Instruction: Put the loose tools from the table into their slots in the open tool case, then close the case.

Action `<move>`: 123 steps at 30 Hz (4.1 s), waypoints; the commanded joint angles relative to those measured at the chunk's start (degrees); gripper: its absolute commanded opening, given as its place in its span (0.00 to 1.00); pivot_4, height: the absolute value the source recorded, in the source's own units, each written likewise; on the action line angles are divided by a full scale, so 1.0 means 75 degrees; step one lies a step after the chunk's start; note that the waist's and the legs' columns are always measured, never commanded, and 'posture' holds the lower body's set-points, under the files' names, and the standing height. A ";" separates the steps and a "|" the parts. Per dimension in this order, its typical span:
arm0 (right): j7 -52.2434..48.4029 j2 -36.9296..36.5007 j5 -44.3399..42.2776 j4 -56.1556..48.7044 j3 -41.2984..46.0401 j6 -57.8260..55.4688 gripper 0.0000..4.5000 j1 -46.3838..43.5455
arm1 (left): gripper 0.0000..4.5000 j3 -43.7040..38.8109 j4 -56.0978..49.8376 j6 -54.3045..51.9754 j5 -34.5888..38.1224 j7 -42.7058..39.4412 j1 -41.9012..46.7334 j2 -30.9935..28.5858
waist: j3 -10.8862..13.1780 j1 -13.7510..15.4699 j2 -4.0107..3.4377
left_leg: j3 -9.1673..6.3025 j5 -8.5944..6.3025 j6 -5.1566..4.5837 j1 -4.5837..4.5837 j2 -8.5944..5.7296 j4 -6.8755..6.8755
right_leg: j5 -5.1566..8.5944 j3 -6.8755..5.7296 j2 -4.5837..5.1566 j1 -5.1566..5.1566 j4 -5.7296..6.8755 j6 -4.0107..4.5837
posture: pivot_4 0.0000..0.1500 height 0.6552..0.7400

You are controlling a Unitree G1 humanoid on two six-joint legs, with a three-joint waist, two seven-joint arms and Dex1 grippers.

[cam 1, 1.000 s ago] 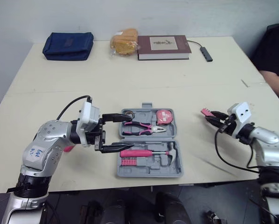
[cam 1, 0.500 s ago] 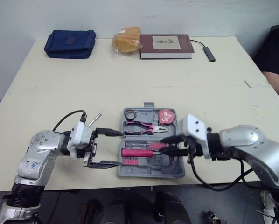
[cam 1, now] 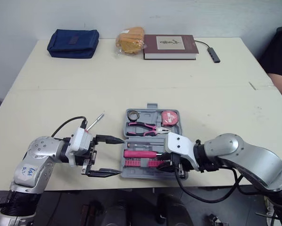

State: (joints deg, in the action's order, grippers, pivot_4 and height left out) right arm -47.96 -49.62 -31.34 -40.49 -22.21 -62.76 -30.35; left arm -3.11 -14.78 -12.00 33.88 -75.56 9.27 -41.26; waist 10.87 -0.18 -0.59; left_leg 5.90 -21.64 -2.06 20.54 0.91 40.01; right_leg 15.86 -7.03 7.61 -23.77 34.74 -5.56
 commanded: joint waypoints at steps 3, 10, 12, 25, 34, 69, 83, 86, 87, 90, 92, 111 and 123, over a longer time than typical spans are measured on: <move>-0.0069 -0.0234 0.0190 -0.0206 -0.0211 -0.0051 0.17 -0.0120 | 1.00 0.0047 -0.0350 -0.0047 -0.0013 0.0139 -0.0065 -0.0058 | 0.0000 0.0000 0.0000 | -0.0001 0.0000 0.0000 0.0000 0.0000 0.0000 | 0.0000 -0.0002 -0.0001 0.0001 0.0000 0.0000 | 1.00 1.00; -0.0051 -0.0218 0.0339 -0.0154 -0.0408 -0.0122 0.17 -0.0249 | 1.00 -0.0043 0.0145 0.0246 -0.0251 0.0173 0.0301 -0.0050 | 0.0000 0.0013 0.0001 | -0.0004 0.0001 -0.0001 0.0000 0.0000 0.0004 | 0.0000 -0.0010 -0.0003 0.0003 -0.0001 0.0000 | 1.00 1.00; 0.0093 -0.0056 0.0437 -0.0058 -0.0459 -0.0141 0.17 -0.0266 | 1.00 -0.0041 0.0225 0.0272 -0.0264 0.0143 0.0345 -0.0049 | 0.0000 0.0006 0.0001 | -0.0004 0.0002 -0.0001 -0.0001 -0.0001 0.0005 | 0.0000 -0.0026 -0.0003 0.0004 0.0000 0.0000 | 1.00 1.00; 0.0398 0.0348 0.0550 -0.0037 -0.0563 -0.0398 0.17 -0.0087 | 1.00 0.0094 0.0300 0.0284 -0.0320 0.0217 0.0485 0.0096 | -0.0001 -0.0023 0.0003 | -0.0008 0.0002 0.0001 -0.0004 0.0005 0.0004 | 0.0000 -0.0064 -0.0008 0.0010 0.0012 0.0000 | 1.00 1.00; 0.0060 0.0354 -0.0170 -0.0663 0.0780 0.0204 0.94 0.0526 | 1.00 0.0076 0.0275 0.0174 -0.0186 0.0181 0.0375 0.0121 | 0.0000 0.0004 0.0004 | -0.0011 0.0004 -0.0001 0.0002 -0.0002 0.0004 | -0.0001 -0.0069 -0.0009 0.0010 0.0010 -0.0002 | 1.00 1.00; -0.0773 0.0741 0.1617 0.1182 0.1352 0.4450 0.00 0.3167 | 1.00 -0.0308 0.0551 0.0365 -0.0392 0.0476 0.0392 0.0007 | -0.0005 0.0024 0.0018 | -0.0043 0.0011 -0.0009 -0.0015 -0.0011 0.0008 | -0.0003 -0.0072 -0.0011 0.0049 0.0004 -0.0006 | 1.00 1.00; -0.2168 0.0286 0.0477 0.2511 0.7806 0.6983 0.62 0.6373 | 1.00 -0.3730 0.3096 0.2244 -0.0942 0.1694 -0.1545 -0.0531 | -0.0006 0.0078 0.0042 | -0.0038 -0.0003 -0.0029 -0.0015 -0.0010 0.0004 | -0.0007 -0.0065 0.0002 0.0055 -0.0022 -0.0012 | 1.00 1.00; -0.1995 0.0748 0.0212 0.3771 0.9109 0.7747 0.97 0.6553 | 1.00 -0.4474 0.4164 0.2600 -0.1072 0.2317 -0.1753 -0.0540 | -0.0007 0.0113 0.0042 | -0.0038 -0.0010 -0.0017 -0.0027 -0.0007 -0.0003 | -0.0005 -0.0043 0.0008 0.0054 -0.0032 -0.0009 | 1.00 1.00; -0.2031 0.0795 0.0346 0.4241 0.9365 0.8155 0.99 0.6656 | 1.00 -0.4608 0.4490 0.2753 -0.1157 0.2460 -0.1807 -0.0553 | -0.0007 0.0113 0.0042 | -0.0032 -0.0012 -0.0015 -0.0029 -0.0005 -0.0009 | -0.0004 -0.0042 0.0007 0.0053 -0.0032 -0.0008 | 1.00 1.00; -0.2338 0.0788 0.0726 0.5720 0.9819 0.9427 0.99 0.6939 | 1.00 -0.4968 0.5416 0.3060 -0.1307 0.2990 -0.1798 -0.0649 | -0.0006 0.0130 0.0042 | -0.0004 -0.0019 -0.0026 -0.0044 -0.0009 -0.0013 | -0.0004 -0.0046 0.0009 0.0052 -0.0032 -0.0008 | 1.00 1.00; -0.2301 0.0700 0.0964 0.6739 1.0094 1.0142 0.99 0.7178 | 1.00 -0.5080 0.5967 0.3285 -0.1420 0.3147 -0.1833 -0.0825 | -0.0007 0.0129 0.0042 | 0.0000 -0.0029 -0.0026 -0.0046 -0.0006 -0.0014 | -0.0004 -0.0040 0.0014 0.0052 -0.0033 -0.0008 | 1.00 1.00; -0.2646 0.1641 -0.0762 0.5073 0.7573 1.1256 0.99 0.6524 | 1.00 -0.3200 0.2424 0.0041 -0.0709 0.3239 -0.1505 -0.1026 | -0.0011 -0.0088 0.0018 | 0.0087 -0.0038 0.0050 -0.0169 -0.0002 -0.0108 | 0.0005 0.0095 0.0024 0.0059 0.0009 0.0009 | 1.00 1.00; -0.3088 0.1282 -0.0455 0.2652 0.5047 1.0277 0.99 0.5180 | 1.00 -0.2101 0.0744 -0.2270 -0.1671 0.4892 -0.1389 -0.0961 | -0.0008 0.0015 0.0019 | 0.0106 -0.0016 0.0017 -0.0168 0.0002 -0.0110 | 0.0008 0.0114 0.0002 0.0041 0.0016 0.0014 | 1.00 1.00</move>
State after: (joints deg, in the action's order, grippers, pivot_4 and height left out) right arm -70.01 -39.02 -35.21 -18.50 16.21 14.10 8.35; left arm -18.85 -8.29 -29.09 22.46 -40.06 -1.18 -48.45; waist 10.81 -0.07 -0.45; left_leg 6.70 -21.76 -1.92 19.28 0.93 39.18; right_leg 15.93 -6.18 7.62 -23.48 34.87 -5.43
